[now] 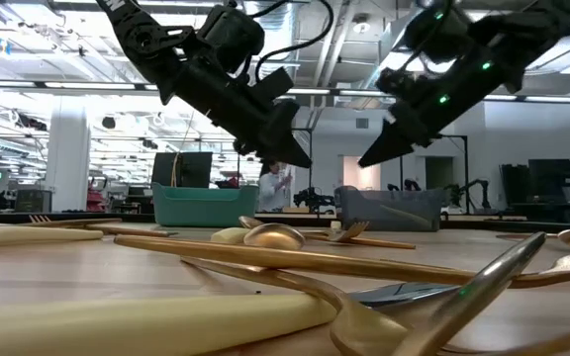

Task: Sort silverware by color (type)
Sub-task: Put the yellow knife into the black bin

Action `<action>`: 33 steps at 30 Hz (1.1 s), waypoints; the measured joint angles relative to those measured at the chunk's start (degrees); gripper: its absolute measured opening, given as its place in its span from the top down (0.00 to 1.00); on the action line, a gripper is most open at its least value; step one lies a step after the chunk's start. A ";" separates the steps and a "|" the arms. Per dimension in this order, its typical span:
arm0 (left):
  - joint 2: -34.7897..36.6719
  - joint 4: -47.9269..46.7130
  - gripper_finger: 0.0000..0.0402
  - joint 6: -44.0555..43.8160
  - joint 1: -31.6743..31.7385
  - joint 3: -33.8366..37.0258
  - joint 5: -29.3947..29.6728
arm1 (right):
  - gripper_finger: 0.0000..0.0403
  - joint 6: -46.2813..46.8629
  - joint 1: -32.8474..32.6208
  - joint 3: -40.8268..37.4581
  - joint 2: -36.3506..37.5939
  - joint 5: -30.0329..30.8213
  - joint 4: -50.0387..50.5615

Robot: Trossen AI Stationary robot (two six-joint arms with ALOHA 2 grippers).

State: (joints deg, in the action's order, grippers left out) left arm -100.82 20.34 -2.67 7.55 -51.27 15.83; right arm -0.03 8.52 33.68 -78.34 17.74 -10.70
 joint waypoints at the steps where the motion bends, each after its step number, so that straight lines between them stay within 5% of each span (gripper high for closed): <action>1: 0.00 -0.01 1.00 -0.74 0.16 0.00 1.29 | 0.50 -0.07 0.82 0.54 -1.78 -1.33 -0.56; 7: 0.00 -0.50 0.96 -3.66 0.25 0.00 8.52 | 0.54 -2.66 5.67 7.28 -11.62 -4.44 -2.18; 20: 0.00 -8.93 0.88 -6.42 0.25 0.00 12.08 | 0.62 -12.35 12.50 21.56 -26.43 -11.43 10.94; 33: 0.00 -10.15 0.88 -5.40 0.33 0.00 13.61 | 0.67 5.88 3.76 20.92 -17.91 -12.00 41.83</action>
State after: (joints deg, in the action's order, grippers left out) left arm -100.82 10.19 -8.07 7.88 -51.27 29.44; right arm 5.85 12.28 54.61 -96.26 5.74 31.13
